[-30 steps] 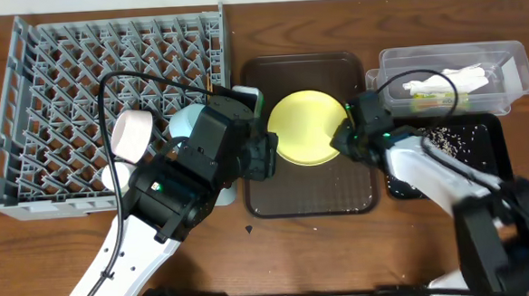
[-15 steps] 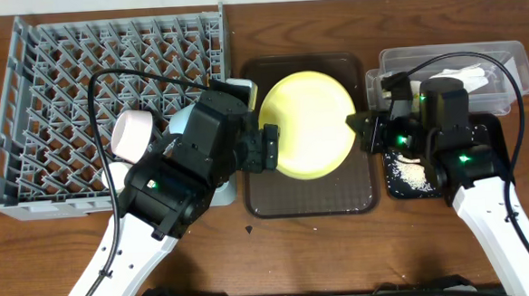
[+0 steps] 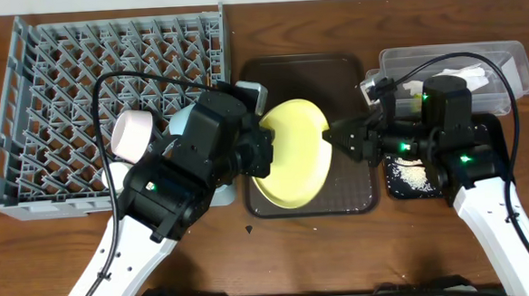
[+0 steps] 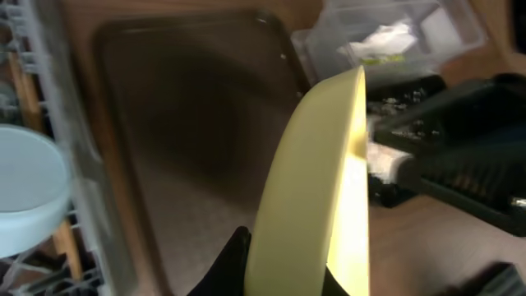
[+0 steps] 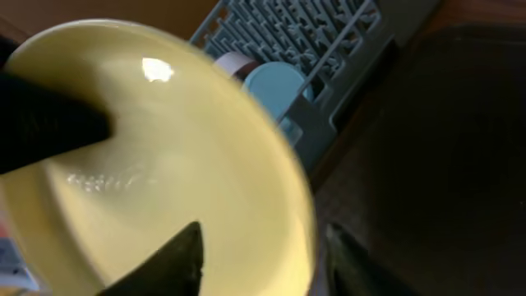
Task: Sort waste into correct bins and load items into the dishwasher
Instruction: 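Tilt the yellow plate up with the right gripper into the left gripper, then carry the yellow plate with the left gripper and stand it in the rack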
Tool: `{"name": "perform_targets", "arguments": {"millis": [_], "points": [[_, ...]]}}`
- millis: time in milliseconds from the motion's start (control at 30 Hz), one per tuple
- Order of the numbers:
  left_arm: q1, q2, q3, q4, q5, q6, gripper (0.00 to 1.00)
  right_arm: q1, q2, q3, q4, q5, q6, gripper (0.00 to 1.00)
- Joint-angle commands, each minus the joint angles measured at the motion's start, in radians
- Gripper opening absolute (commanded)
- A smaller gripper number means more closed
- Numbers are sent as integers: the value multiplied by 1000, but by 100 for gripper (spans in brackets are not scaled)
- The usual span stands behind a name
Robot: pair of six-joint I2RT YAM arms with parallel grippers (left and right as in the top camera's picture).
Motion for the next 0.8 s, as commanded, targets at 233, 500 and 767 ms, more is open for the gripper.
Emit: {"name": "perform_targets", "arguments": {"millis": [233, 500, 767], "points": [[7, -80, 10, -94, -915, 344, 8, -11, -16, 9, -81, 142, 41, 56], [172, -1, 9, 23, -1204, 628, 8, -10, -16, 9, -89, 208, 42, 56], [494, 170, 9, 123, -927, 706, 8, -10, -16, 8, -108, 208, 41, 56]]}}
